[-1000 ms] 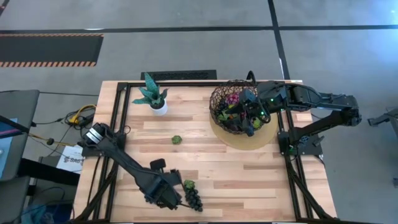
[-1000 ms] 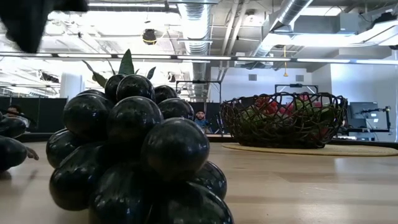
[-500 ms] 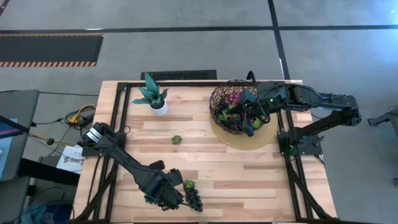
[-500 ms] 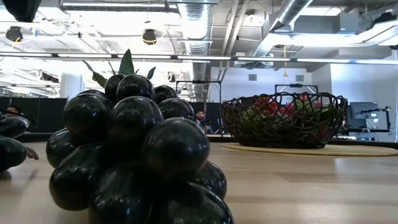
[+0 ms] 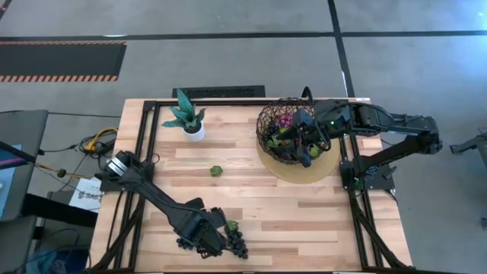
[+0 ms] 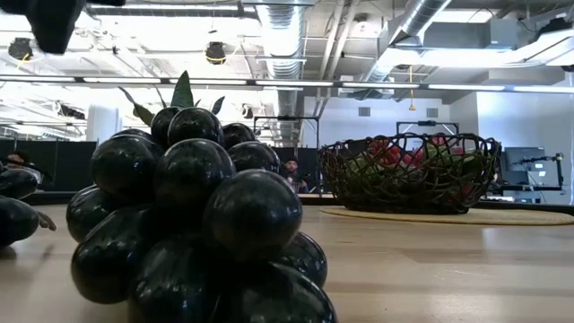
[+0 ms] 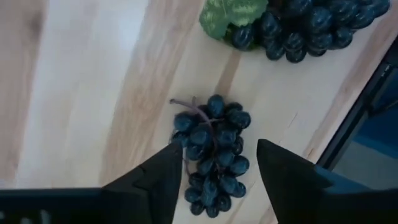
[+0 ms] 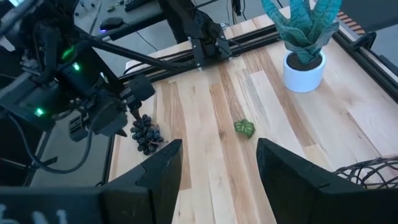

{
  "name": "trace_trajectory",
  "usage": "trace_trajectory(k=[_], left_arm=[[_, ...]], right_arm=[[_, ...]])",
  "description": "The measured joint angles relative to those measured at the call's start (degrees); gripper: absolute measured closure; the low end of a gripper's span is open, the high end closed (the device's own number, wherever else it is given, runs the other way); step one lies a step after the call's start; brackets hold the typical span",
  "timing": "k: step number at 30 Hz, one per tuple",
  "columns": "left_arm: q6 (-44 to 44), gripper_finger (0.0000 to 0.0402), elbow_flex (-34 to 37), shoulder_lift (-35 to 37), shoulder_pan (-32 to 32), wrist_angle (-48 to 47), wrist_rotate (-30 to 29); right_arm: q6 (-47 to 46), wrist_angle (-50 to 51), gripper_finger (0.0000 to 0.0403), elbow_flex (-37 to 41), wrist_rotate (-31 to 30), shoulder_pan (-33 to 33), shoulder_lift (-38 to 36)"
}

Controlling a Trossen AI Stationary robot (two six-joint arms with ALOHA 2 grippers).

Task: Build produce basket
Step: Put the black grapes into the black wire basket

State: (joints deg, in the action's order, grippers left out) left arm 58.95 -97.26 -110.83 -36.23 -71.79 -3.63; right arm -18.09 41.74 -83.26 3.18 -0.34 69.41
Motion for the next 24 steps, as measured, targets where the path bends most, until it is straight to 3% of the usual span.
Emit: trace_trajectory(k=[12, 24], left_arm=[[1.72, 0.0210, 0.16, -7.10, -0.63, 0.98, 5.78], [5.21, 0.0212, 3.69, -12.05, -0.83, 0.54, 6.99]], right_arm=[[0.70, 0.29, 0.0177, -0.04, 0.00, 0.00, 0.00], [1.65, 1.28, 0.0177, -0.04, 0.02, 0.01, -0.01]])
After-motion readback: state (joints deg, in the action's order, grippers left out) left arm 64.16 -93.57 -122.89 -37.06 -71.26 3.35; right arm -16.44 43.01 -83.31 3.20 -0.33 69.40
